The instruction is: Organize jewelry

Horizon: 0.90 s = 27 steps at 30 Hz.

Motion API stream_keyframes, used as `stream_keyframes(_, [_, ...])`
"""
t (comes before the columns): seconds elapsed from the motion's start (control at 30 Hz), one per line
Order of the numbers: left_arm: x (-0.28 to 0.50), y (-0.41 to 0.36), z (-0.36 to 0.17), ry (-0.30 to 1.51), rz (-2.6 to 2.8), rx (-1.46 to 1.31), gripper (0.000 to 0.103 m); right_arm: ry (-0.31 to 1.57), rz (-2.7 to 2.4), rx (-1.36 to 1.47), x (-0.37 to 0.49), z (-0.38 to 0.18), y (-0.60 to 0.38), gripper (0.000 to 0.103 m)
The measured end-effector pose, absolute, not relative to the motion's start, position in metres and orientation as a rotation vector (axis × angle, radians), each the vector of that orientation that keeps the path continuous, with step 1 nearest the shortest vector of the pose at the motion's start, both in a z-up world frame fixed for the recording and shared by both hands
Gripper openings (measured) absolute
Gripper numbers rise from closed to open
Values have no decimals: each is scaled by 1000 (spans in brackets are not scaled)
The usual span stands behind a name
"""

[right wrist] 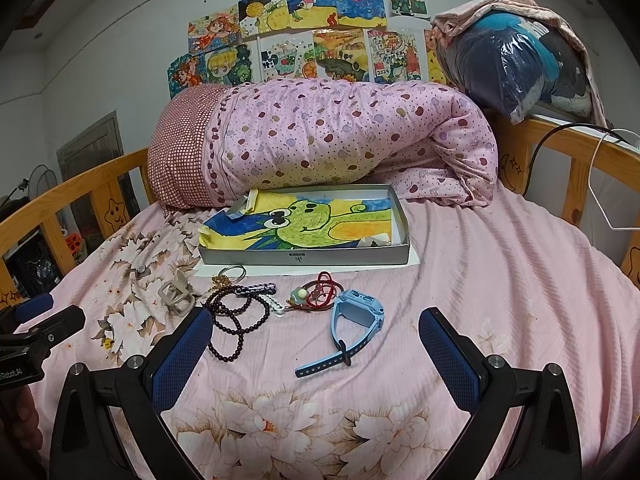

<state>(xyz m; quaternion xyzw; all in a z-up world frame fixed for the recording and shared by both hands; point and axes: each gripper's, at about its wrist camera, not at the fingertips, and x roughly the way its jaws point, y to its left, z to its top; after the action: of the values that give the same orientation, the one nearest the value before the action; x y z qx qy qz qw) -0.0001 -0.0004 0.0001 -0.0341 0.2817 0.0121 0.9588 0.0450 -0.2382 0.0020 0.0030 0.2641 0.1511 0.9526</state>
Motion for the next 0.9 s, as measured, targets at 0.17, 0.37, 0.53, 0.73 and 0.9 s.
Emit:
stream_keyframes(0.17, [0,0,0,571,25,-70,101,538,307,7,45,2,-238,103])
stream_keyframes(0.37, [0,0,0,572,26,-69,101,541,305,10,45,2,-239,103])
stream_keyframes(0.53, [0,0,0,572,25,-69,101,542,306,10,45,2,-239,103])
stream_keyframes(0.73, [0,0,0,572,25,-69,101,542,306,11,45,2,-239,103])
stream_keyframes(0.9, [0,0,0,573,26,-68,101,544,306,13,47,3,-240,103])
